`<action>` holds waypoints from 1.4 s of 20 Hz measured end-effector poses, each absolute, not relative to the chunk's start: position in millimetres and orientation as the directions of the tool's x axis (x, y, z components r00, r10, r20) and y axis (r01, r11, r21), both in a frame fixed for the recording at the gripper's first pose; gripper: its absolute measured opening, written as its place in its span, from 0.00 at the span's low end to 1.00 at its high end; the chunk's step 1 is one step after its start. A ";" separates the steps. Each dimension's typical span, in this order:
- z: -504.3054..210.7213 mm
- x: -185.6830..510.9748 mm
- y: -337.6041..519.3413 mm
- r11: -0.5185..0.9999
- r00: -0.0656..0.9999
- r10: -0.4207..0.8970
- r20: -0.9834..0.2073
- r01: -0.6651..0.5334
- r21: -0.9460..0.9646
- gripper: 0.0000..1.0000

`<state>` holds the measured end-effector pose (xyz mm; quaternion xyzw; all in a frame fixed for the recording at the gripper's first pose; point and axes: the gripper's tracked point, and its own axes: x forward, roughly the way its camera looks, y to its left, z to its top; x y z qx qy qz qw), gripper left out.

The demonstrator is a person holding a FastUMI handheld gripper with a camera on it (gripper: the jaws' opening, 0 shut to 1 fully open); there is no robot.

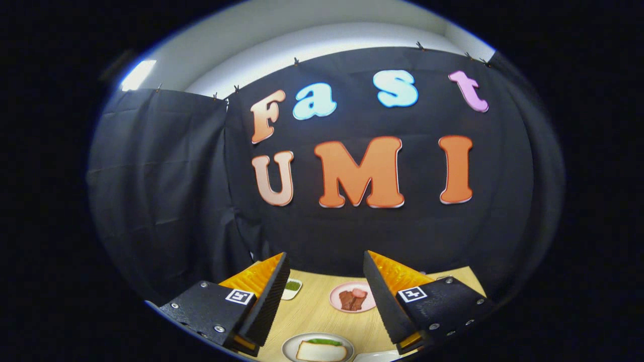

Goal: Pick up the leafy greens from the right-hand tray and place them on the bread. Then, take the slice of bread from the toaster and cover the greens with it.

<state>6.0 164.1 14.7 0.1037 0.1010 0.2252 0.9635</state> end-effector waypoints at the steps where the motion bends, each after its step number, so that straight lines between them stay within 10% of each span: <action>1: 26.0 7.7 159.6 0.888 0.892 0.435 -0.119 -0.404 0.221 0.89; 11: 110.9 6.8 121.9 0.964 0.957 0.239 0.165 -0.254 0.077 0.91; 28: 110.2 -2.0 117.5 0.966 0.951 0.236 0.201 -0.252 0.062 0.92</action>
